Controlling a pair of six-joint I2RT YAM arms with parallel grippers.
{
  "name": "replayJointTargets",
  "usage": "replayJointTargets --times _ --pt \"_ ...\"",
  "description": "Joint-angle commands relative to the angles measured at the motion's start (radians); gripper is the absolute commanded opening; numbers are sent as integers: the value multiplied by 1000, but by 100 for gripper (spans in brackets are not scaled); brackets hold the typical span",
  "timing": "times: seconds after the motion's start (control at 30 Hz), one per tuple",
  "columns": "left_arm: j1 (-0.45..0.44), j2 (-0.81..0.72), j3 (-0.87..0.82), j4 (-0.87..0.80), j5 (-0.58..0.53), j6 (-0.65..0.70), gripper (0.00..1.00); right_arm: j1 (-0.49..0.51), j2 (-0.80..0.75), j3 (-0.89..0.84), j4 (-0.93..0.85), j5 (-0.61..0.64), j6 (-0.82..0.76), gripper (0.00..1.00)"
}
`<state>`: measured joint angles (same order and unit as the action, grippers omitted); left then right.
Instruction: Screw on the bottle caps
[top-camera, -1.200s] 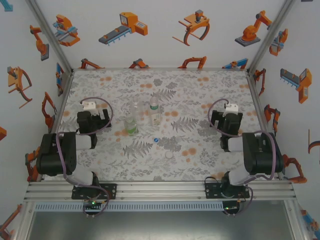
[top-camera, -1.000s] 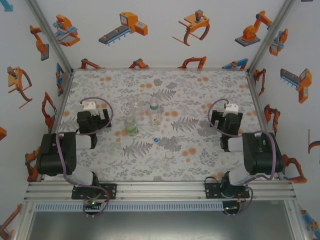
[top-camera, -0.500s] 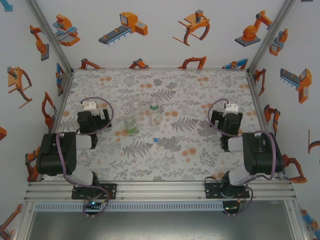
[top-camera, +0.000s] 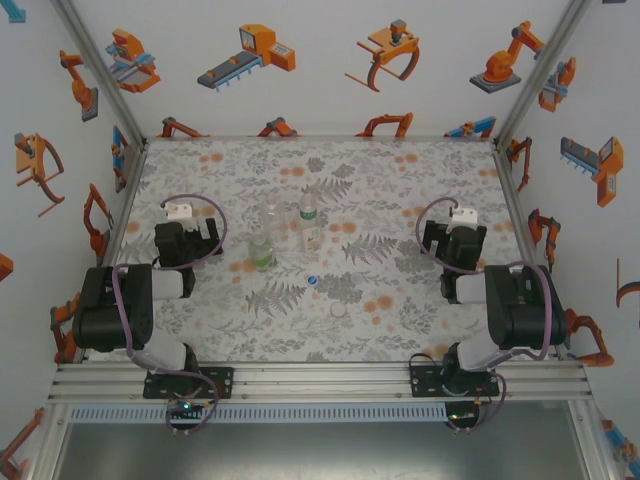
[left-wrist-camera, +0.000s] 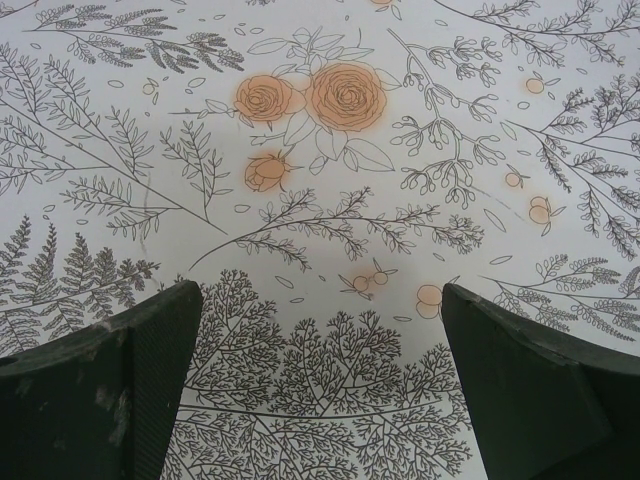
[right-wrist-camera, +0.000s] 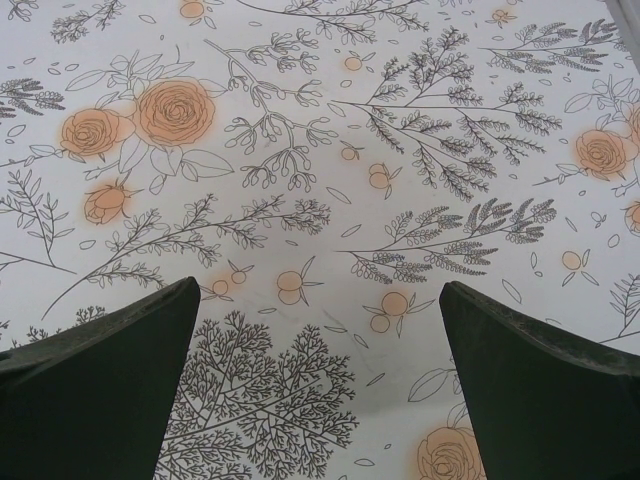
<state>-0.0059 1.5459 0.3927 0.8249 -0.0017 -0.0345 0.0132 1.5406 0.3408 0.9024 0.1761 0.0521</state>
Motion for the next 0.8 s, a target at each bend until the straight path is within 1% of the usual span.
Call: replayJointTargets --times 0.0,0.13,0.17,0.23,0.33,0.4,0.47,0.53,0.7,0.77 --pt "4 -23 20 -12 3 -1 97 -7 -44 7 4 16 5 98" --pt "-11 -117 27 -102 -63 -3 97 -7 -152 -4 -68 16 3 96" --pt "-16 -141 31 -130 -78 -5 97 -7 -178 6 -109 18 2 94" --pt "-29 -179 55 -201 -127 -4 97 -7 -220 41 -217 12 10 94" --pt "-57 -228 124 -359 -200 -14 97 -6 -262 100 -368 -50 32 93" --pt "-78 -259 164 -442 -237 -30 97 -5 -280 124 -426 -113 46 90" --pt "-93 -298 197 -508 -247 -60 97 -4 -290 147 -470 -163 70 86" --pt "-95 -337 227 -570 -234 -101 97 5 -308 174 -529 -191 71 88" --pt "-95 -396 340 -750 -106 -170 97 41 -363 211 -588 -326 78 90" --pt "-96 -421 390 -833 -54 -194 97 70 -379 224 -598 -364 81 96"
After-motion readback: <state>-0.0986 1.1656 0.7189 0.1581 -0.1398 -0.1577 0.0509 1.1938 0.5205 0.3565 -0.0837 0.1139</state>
